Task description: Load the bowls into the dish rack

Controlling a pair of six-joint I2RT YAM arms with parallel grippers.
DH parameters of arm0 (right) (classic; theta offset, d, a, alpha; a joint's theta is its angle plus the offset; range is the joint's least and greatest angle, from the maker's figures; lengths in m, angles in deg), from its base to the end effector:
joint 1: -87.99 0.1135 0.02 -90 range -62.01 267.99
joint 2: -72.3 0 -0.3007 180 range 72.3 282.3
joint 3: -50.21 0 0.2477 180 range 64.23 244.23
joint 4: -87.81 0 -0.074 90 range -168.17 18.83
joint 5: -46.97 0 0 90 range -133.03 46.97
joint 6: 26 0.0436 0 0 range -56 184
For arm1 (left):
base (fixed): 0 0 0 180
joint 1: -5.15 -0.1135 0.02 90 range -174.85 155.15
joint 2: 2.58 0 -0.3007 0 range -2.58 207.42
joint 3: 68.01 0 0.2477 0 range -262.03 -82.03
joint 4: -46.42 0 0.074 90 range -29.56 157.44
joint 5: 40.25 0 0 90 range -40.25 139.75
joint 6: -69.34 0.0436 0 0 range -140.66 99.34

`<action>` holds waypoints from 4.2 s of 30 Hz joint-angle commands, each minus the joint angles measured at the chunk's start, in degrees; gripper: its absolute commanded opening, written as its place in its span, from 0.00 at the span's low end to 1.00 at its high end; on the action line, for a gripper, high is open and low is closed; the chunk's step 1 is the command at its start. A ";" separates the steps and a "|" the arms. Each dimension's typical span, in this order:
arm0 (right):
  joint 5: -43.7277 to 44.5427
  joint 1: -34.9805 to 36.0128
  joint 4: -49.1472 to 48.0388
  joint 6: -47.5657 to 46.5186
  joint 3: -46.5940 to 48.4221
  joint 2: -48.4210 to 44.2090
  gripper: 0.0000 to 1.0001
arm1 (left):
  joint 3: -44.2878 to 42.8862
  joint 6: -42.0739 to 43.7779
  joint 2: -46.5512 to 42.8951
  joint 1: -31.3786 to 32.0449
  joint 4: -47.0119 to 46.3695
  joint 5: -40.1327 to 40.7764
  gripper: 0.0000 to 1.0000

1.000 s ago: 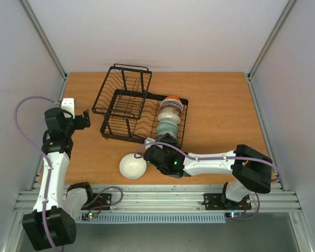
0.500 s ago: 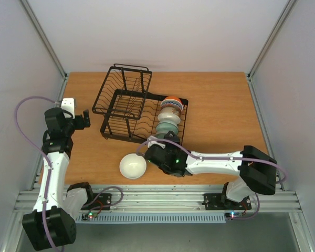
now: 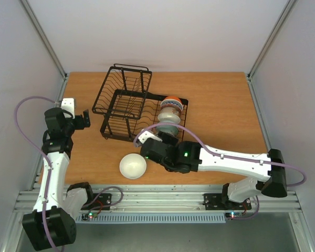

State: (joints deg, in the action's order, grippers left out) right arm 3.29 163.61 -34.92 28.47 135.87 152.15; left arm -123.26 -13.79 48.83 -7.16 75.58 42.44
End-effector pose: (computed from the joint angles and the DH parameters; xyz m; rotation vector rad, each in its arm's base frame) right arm 0.0997 0.2618 0.3531 -1.6162 1.5035 -0.6157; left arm 0.1825 0.0341 0.3150 -0.0142 2.0098 0.0853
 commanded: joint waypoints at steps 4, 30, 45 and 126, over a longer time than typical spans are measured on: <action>-24.19 -1.34 11.09 15.20 2.65 6.17 0.42 | 0.37 -0.24 -0.07 -0.52 -3.25 -1.10 0.99; -36.99 -6.26 -8.22 22.60 -3.17 17.15 0.35 | 0.21 -0.20 0.00 -0.52 -3.04 -1.23 0.99; -35.14 -6.53 -10.43 23.14 -4.55 20.50 0.27 | 0.32 -0.13 0.17 -0.53 -3.10 -1.14 0.99; -36.49 -11.45 -42.62 12.68 -8.68 -13.99 0.01 | -31.74 41.06 3.25 -1.51 77.55 -71.22 0.99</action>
State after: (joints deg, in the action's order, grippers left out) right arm -30.91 152.48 -67.64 42.61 126.62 140.65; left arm -156.13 32.63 54.17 -8.76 153.28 -26.89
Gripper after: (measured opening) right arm 0.032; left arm 0.994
